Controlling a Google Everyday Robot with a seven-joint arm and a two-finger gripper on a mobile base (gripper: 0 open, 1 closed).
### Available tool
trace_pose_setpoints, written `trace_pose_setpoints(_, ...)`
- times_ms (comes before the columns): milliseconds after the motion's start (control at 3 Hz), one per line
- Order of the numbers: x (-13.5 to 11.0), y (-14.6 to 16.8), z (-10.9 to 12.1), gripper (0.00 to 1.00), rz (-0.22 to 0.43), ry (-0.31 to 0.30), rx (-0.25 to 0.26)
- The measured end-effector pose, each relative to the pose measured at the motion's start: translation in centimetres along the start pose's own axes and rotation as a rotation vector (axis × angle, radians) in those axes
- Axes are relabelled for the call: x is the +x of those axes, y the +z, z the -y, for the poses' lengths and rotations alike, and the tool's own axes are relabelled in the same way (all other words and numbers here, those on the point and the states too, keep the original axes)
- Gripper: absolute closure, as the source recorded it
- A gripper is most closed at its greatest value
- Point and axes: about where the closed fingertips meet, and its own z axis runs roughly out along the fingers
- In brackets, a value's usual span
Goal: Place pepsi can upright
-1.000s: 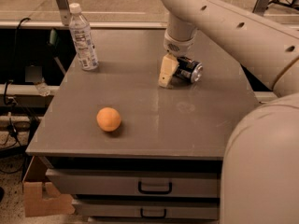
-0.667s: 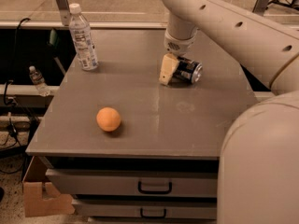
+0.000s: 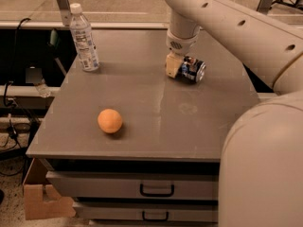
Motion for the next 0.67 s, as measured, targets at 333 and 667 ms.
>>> trace_pose_setpoints(333,-0.3,-3.2,-0.1,1.00,0.121,-0.014,-0.017)
trace_pose_setpoints(667,0.6,-8.7,0.7,1.00,0.369,-0.034,-0.044)
